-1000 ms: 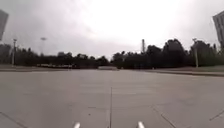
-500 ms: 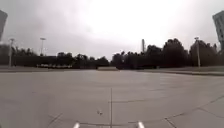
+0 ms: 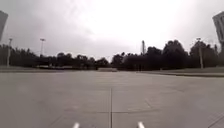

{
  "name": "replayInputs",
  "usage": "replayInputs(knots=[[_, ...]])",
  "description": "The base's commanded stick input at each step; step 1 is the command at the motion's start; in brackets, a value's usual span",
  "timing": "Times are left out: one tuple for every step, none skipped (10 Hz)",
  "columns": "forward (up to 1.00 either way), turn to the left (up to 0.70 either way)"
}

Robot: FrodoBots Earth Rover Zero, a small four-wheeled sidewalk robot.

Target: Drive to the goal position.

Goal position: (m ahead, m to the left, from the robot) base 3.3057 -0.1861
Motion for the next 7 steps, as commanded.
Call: replayInputs(knots=[[0.85, 0.0], [0.85, 0.0], [0.85, 0.0], [0.85, 0.0], [0.85, 0.0], [0.85, 0.0], [0.85, 0.0]])
